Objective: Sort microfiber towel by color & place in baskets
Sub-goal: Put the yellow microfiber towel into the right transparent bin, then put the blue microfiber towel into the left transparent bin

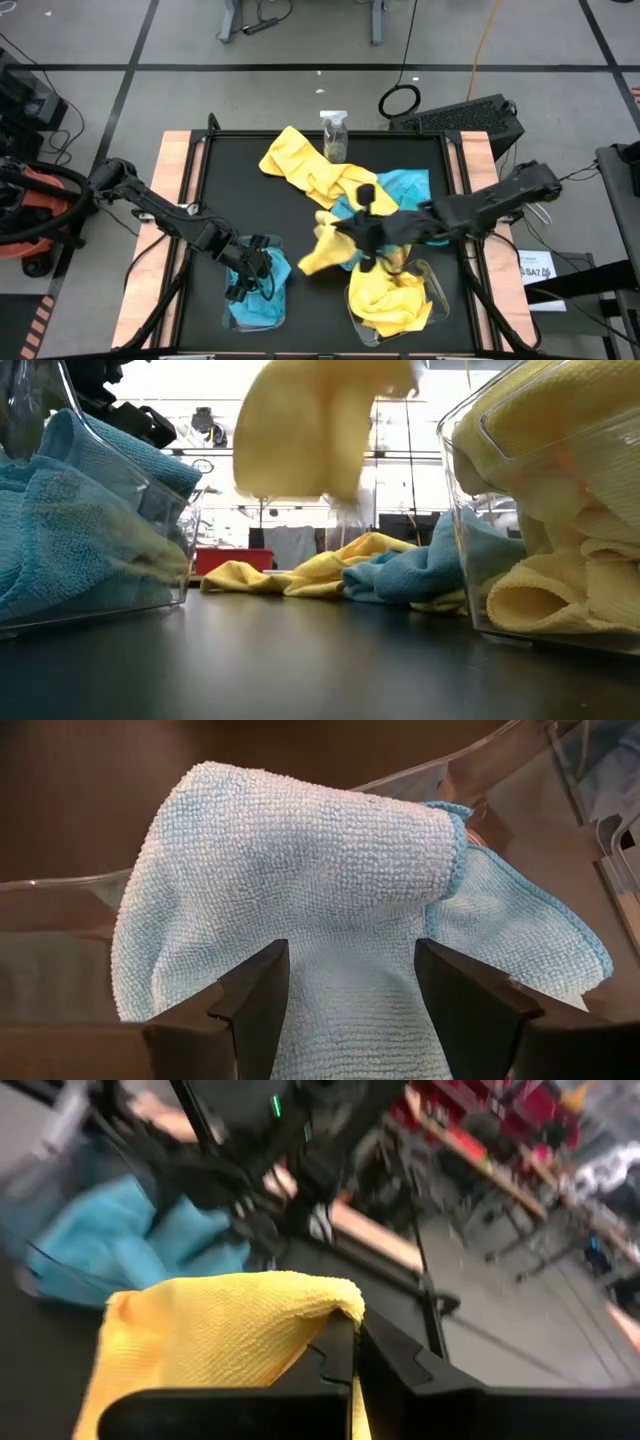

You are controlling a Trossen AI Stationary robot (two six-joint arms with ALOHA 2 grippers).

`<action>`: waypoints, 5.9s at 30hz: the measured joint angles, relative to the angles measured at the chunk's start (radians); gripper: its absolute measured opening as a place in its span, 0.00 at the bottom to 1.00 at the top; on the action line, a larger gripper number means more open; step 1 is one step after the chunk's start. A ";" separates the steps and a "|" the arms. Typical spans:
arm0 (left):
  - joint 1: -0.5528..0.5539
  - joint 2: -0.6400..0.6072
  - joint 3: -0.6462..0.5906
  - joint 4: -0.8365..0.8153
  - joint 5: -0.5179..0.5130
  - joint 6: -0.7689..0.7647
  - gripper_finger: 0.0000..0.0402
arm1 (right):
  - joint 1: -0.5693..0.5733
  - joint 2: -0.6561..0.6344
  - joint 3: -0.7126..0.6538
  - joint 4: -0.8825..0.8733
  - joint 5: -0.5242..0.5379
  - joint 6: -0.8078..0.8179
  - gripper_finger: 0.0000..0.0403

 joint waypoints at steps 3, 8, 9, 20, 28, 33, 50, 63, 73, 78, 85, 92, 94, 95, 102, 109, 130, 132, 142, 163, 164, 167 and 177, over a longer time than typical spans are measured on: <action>0.000 0.000 0.000 0.000 0.000 0.000 0.56 | 0.054 -0.057 0.000 0.007 0.024 -0.022 0.00; 0.000 0.000 0.000 0.000 -0.002 0.000 0.56 | 0.135 -0.127 0.000 0.009 0.050 -0.056 0.00; 0.000 0.000 0.000 0.000 -0.002 0.000 0.56 | 0.151 -0.138 0.000 0.009 0.050 -0.059 0.00; 0.000 0.000 0.000 -0.012 0.024 -0.023 0.56 | 0.318 -0.237 0.000 -0.160 0.041 0.029 0.00; 0.000 0.000 0.000 -0.046 0.026 -0.024 0.56 | 0.445 -0.285 0.000 -0.319 0.020 0.219 0.00; 0.000 0.000 0.000 -0.045 0.026 -0.027 0.56 | 0.500 -0.291 0.000 -0.429 0.018 0.348 0.00; 0.002 -0.001 0.099 -0.041 0.018 -0.052 0.72 | 0.516 -0.112 0.000 -0.595 -0.119 0.634 0.00; 0.044 -0.001 0.195 -0.018 -0.114 0.038 0.87 | 0.480 0.107 0.000 -0.568 -0.225 0.711 0.00; 0.129 -0.001 0.196 0.120 -0.208 0.183 0.87 | 0.451 0.259 0.000 -0.552 -0.302 0.755 0.00; 0.178 0.017 0.196 0.161 -0.202 0.232 0.87 | 0.437 0.329 0.000 -0.567 -0.302 0.761 0.00; 0.245 0.107 0.196 0.239 -0.132 0.291 0.87 | 0.409 0.412 0.000 -0.575 -0.342 0.761 0.00; 0.302 0.224 0.196 0.357 -0.048 0.343 0.87 | 0.390 0.463 0.002 -0.571 -0.380 0.756 0.00; 0.316 0.253 0.196 0.382 -0.039 0.367 0.87 | 0.389 0.471 0.002 -0.568 -0.382 0.753 0.00; 0.323 0.267 0.196 0.397 -0.034 0.375 0.87 | 0.388 0.474 0.002 -0.565 -0.387 0.753 0.00; 0.377 0.332 0.196 0.457 -0.007 0.405 0.87 | 0.384 0.475 -0.011 -0.536 -0.398 0.767 0.03; 0.393 0.388 0.195 0.547 0.084 0.402 0.87 | 0.380 0.475 -0.018 -0.530 -0.371 0.807 0.25; 0.401 0.668 0.401 0.483 0.158 0.341 0.84 | 0.390 0.246 -0.022 -0.530 -0.313 0.951 0.53; 0.401 0.674 0.408 0.483 0.182 0.341 0.81 | 0.393 0.223 -0.022 -0.530 -0.310 0.958 0.53; 0.401 0.681 0.417 0.493 0.183 0.342 0.58 | 0.424 0.132 -0.019 -0.533 -0.237 0.966 0.54; 0.402 0.682 0.416 0.511 0.178 0.424 0.25 | 0.474 0.145 0.060 -0.883 -0.274 1.194 0.54; 0.402 0.681 0.416 0.510 0.178 0.432 0.18 | 0.480 0.145 0.071 -0.892 -0.263 1.195 0.54; 0.405 0.672 0.415 0.504 0.176 0.451 0.03 | 0.486 0.144 0.087 -0.899 -0.238 1.194 0.53; 0.416 0.486 0.415 0.363 0.060 0.533 0.01 | 0.494 0.144 0.089 -0.909 -0.208 1.204 0.53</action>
